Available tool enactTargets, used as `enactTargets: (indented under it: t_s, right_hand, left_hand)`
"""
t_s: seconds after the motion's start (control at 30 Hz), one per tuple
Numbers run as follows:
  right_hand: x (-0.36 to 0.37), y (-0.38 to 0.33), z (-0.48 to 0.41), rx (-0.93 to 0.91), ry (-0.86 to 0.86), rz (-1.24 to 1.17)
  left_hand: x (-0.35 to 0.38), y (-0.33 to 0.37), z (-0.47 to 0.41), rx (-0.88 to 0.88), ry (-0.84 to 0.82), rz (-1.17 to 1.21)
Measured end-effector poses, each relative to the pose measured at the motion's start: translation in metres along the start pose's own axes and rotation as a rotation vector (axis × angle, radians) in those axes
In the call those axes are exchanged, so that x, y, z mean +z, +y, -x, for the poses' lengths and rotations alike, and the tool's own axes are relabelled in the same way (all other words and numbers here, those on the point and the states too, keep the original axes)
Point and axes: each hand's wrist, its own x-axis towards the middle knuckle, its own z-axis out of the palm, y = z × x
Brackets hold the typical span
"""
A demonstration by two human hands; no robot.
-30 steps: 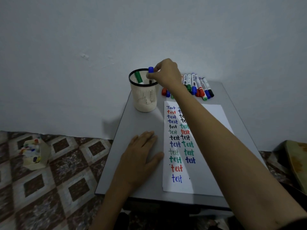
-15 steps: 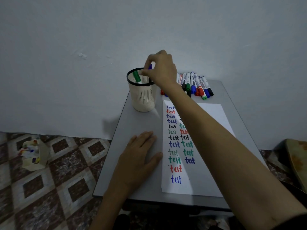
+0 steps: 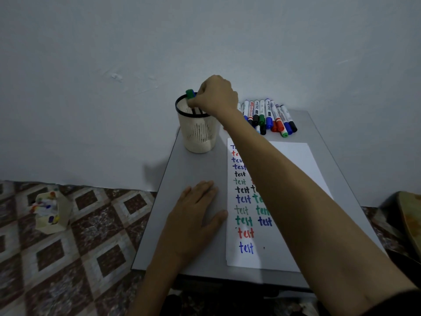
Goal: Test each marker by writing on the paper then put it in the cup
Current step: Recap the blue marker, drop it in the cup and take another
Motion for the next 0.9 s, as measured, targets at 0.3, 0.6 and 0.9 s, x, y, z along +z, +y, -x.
enactTargets:
  t_s: [0.3,0.6,0.9]
  right_hand:
    - [-0.016,0.018,0.003,-0.043,0.047,-0.182]
    - [-0.046,0.104,-0.003,0.208,0.200,-0.311]
    - [-0.033,0.193,0.035,0.466,0.154,0.244]
  left_hand:
    - [0.001,-0.002,0.000,0.018,0.017,0.001]
    - [0.002,-0.003,0.000,0.026,0.024,0.007]
    - [0.002,-0.003,0.000,0.024,0.032,0.019]
